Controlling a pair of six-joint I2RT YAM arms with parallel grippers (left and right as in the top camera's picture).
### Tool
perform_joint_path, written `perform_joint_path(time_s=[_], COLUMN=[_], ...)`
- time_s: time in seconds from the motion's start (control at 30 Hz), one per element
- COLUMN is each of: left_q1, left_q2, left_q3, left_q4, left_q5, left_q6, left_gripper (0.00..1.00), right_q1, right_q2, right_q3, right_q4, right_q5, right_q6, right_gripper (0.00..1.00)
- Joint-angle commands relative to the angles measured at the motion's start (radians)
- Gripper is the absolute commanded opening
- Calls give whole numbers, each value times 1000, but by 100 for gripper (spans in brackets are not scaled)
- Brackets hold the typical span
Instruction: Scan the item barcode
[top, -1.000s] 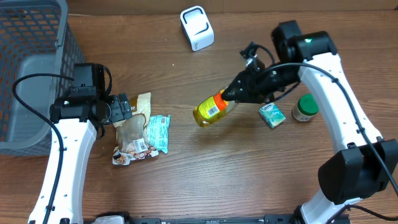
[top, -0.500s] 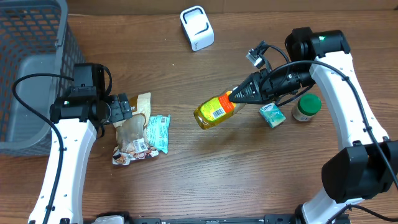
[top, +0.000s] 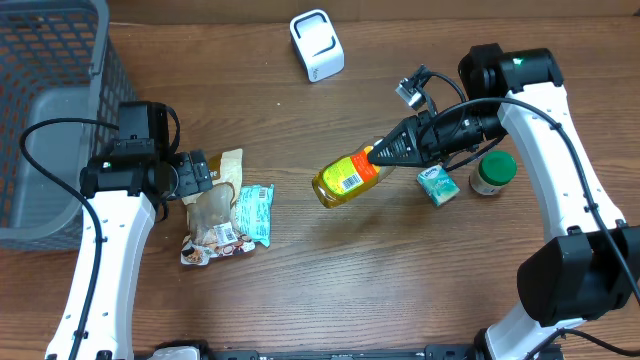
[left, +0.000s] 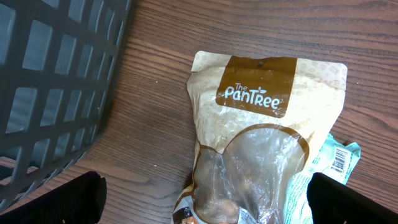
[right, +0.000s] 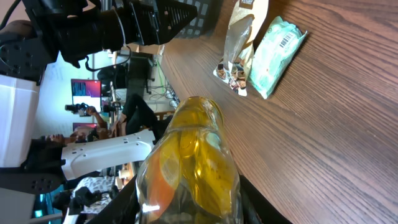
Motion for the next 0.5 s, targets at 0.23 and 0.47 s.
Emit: perform_joint_path(time_s=[0.23,0.47], left_q1=[-5,-5], left_q2=[2,2], left_q3=[20,20], left_q4=[-2,-1], left_q5=[4,4], left_q6=[15,15], left_gripper=[100,100], right_q1=[-3,-3], right_q2=[-76,-187], right_q3=[-27,-154], right_q4=[0,0], right_q5=[-48,-43], right_q6=[60,59], right_gripper=[27,28])
